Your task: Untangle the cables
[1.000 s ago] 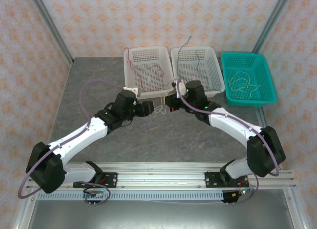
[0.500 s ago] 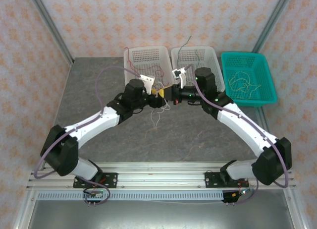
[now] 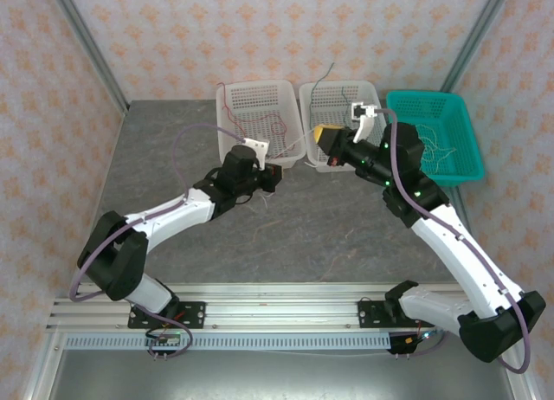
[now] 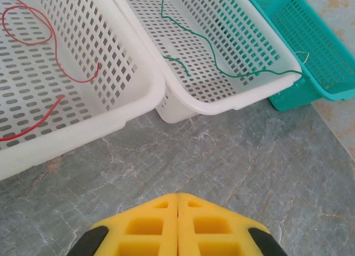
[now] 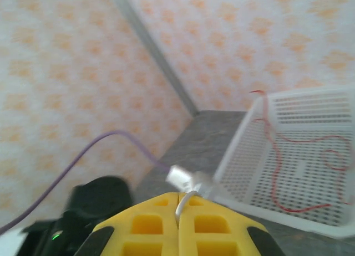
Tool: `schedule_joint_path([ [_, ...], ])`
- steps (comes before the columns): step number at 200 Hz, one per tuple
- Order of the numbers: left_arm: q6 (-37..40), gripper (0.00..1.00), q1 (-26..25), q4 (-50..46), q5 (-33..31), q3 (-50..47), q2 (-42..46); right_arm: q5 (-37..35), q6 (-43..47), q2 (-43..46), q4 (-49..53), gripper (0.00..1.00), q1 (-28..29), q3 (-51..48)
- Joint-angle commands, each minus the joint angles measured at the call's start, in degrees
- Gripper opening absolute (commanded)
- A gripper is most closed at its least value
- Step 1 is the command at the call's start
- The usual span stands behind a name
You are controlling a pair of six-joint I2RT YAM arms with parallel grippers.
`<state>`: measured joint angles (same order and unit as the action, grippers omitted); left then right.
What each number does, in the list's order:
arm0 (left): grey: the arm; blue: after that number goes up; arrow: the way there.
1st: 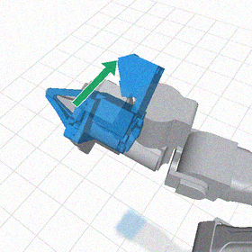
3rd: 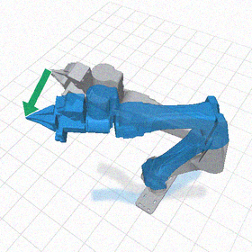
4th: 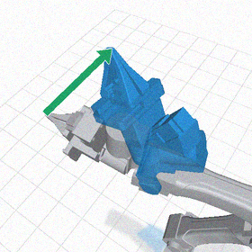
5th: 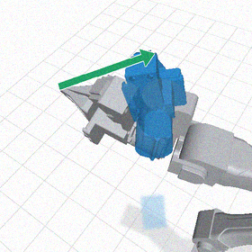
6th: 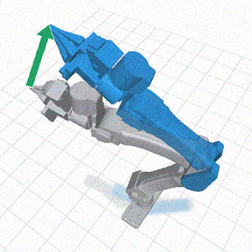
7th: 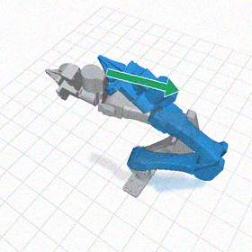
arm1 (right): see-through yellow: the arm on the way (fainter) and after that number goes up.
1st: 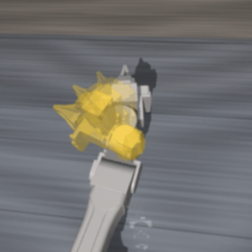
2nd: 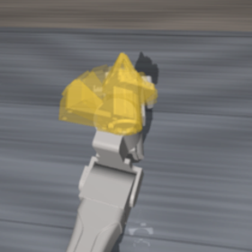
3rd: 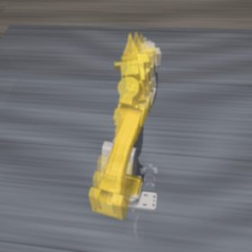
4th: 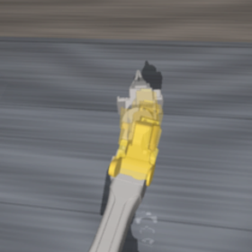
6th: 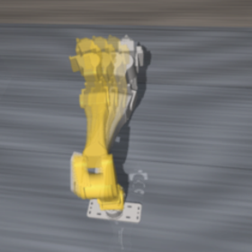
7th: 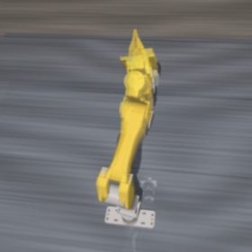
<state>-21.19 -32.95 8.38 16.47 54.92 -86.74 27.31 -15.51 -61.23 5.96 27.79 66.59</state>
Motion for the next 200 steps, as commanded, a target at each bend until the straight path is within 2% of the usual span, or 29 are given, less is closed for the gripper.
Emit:
schedule_joint_path([
  [1,-1.81,0.07,0.41,-1.03,-2.82,-3.23,1.37,-19.85,-0.98,2.16,-1.12,0.0,-1.2,6.19],
  [14,-2.25,0.07,0.35,-0.51,-2.66,-4.04,1.54,-26.2,-0.82,1.94,0.4,0.0,-1.59,8.41],
  [34,-2.78,0.11,0.35,0.16,-1.31,-3.93,1.64,-31.52,-0.19,0.59,1.95,0.0,-2.2,11.9],
  [45,-2.72,0.25,0.43,1.34,1.67,-3.59,2.19,-31.54,0.48,-0.73,3.06,0.0,-2.26,13.86],
  [69,-3.67,0.69,0.21,9.82,12.82,-3.49,5.89,-27.53,-0.95,-3.42,3.53,0.0,-2.25,15.22],
  [76,-3.66,0.75,-0.07,11.1,14.31,-2.82,7.41,-26.97,-1.47,-4.09,3.49,0.0,-2.27,15.22],
  [90,-1.5,0.8,-0.46,8.27,15.08,0.14,9.96,-28.82,-2.3,-5.01,3.84,0.0,-2.25,15.33],
  [102,0.5,0.86,-0.52,4.52,14.98,2.77,12.03,-33.43,-2.77,-5.51,4.42,0.0,-2.29,15.78],
  [116,1.88,0.99,-0.45,2.26,14.91,4.0,14.8,-40.44,-2.88,-6.31,6.63,0.0,-2.37,18.03],
  [155,2.05,1.0,-0.45,-0.64,12.17,4.07,21.84,-56.28,0.87,-13.97,11.78,0.0,-4.09,29.55],
  [200,3.66,1.0,-0.45,-5.53,7.77,3.31,25.99,-63.76,-1.16,-28.21,20.31,0.0,-13.9,50.57],
])
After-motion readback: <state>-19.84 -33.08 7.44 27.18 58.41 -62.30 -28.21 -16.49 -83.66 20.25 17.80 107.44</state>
